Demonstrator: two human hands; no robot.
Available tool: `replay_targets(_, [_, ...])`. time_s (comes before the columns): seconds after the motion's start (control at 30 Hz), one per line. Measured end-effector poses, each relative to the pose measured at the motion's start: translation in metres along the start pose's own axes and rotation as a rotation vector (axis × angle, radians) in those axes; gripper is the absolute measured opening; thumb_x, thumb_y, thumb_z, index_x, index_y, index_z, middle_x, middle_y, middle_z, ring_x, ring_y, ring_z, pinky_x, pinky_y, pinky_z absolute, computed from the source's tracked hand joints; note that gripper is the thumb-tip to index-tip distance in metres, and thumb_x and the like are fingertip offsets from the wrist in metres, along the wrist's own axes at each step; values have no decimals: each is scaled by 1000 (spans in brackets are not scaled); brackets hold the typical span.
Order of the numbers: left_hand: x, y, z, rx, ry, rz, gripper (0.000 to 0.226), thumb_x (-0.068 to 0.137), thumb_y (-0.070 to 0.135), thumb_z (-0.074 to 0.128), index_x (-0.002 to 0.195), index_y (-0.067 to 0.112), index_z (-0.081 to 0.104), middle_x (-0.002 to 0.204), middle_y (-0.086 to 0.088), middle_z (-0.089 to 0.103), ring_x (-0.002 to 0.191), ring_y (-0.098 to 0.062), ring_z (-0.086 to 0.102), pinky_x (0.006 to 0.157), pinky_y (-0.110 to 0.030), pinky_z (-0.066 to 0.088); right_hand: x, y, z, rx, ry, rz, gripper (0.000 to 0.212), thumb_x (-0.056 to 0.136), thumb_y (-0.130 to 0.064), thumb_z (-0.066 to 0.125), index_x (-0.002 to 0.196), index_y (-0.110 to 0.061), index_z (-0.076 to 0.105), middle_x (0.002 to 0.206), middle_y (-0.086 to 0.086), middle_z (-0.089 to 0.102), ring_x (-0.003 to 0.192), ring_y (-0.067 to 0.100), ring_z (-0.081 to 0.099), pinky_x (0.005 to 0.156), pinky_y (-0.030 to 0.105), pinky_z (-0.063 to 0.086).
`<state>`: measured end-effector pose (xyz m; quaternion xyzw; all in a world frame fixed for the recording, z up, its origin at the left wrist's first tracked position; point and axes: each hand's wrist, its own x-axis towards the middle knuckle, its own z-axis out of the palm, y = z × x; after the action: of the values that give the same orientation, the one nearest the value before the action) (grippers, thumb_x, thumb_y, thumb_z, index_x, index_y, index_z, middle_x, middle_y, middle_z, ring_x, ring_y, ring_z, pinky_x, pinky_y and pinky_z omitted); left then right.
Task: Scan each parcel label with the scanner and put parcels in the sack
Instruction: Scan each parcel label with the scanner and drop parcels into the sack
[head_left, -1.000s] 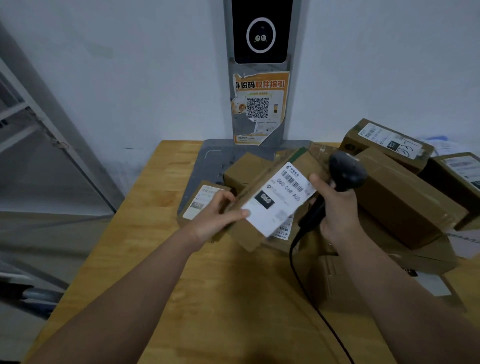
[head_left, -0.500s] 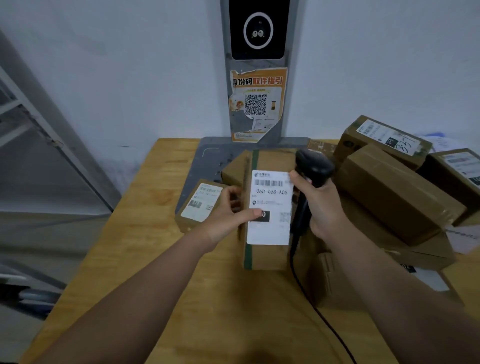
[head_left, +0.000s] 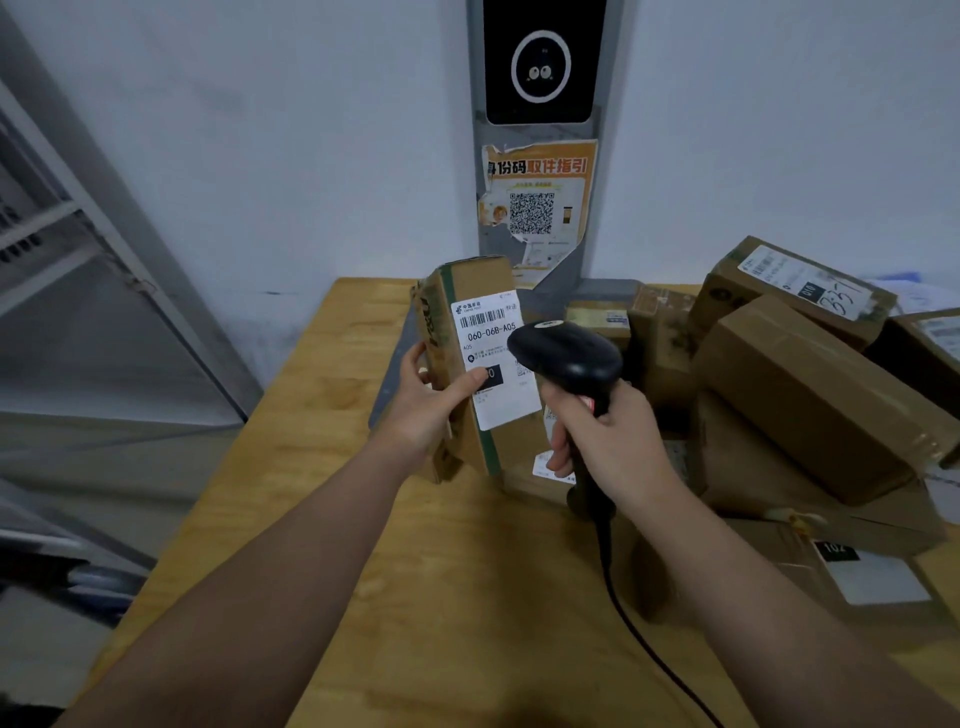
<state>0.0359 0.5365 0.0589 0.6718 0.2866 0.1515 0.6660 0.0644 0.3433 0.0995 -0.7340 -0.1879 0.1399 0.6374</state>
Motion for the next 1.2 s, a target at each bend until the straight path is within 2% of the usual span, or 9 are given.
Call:
replay_targets(0.13, [-1, -6, 0, 21, -2, -7, 93, 77, 32, 79, 148, 30, 19, 110, 14, 52, 98, -1, 53, 88, -32, 47, -4, -1, 0, -47, -14, 15, 37, 92, -30, 62, 70, 0, 62, 55, 11, 62, 48, 24, 63, 55, 34, 57])
replay_targets(0.27, [-2, -8, 0, 21, 10, -26, 95, 77, 32, 78, 150, 30, 17, 123, 6, 47, 112, -14, 48, 98, -36, 45, -8, -3, -6, -83, -12, 69, 41, 92, -29, 60, 63, -1, 62, 54, 12, 61, 46, 20, 60, 54, 30, 55])
replay_targets(0.53, [-2, -9, 4, 35, 12, -26, 95, 78, 32, 78, 150, 32, 16, 143, -2, 43, 121, -15, 42, 103, -40, 41, -13, -5, -9, -60, -11, 95, 43, 93, -27, 60, 63, 4, 61, 54, 16, 59, 44, 18, 57, 48, 24, 50])
replay_targets(0.7, [-3, -10, 3, 29, 11, -30, 95, 77, 32, 78, 149, 31, 17, 142, -2, 44, 118, -14, 45, 100, -36, 43, -14, -5, -8, -66, -10, 91, 42, 93, -28, 60, 65, 3, 62, 56, 15, 60, 43, 16, 58, 49, 24, 52])
replay_targets(0.8, [-7, -11, 3, 33, 14, -40, 96, 76, 35, 79, 149, 32, 17, 140, -5, 47, 124, -19, 48, 105, -44, 44, -16, -7, -9, -55, -25, 84, 40, 92, -30, 61, 68, 2, 63, 57, 14, 62, 44, 16, 59, 51, 22, 53])
replay_targets(0.9, [-19, -8, 4, 34, 11, -30, 96, 75, 40, 78, 149, 33, 18, 139, -5, 47, 124, -21, 49, 104, -44, 44, -22, -11, -10, -43, -47, 63, 37, 93, -29, 61, 76, 4, 64, 58, 12, 62, 45, 15, 59, 51, 22, 52])
replay_targets(1.07, [-61, -5, 5, -7, 44, 0, 91, 78, 40, 76, 149, 31, 21, 135, -2, 50, 115, -16, 53, 88, -30, 43, -51, -16, -17, 20, -92, 20, 30, 93, -25, 62, 77, 0, 62, 58, 10, 61, 49, 21, 58, 54, 30, 53])
replay_targets(1.2, [-121, -7, 5, -7, 101, 25, 86, 78, 40, 75, 146, 30, 23, 134, -1, 50, 116, -15, 52, 82, -22, 42, -96, -12, -23, 131, -113, 59, 23, 93, -23, 63, 80, -3, 61, 61, 10, 60, 50, 23, 58, 50, 31, 50])
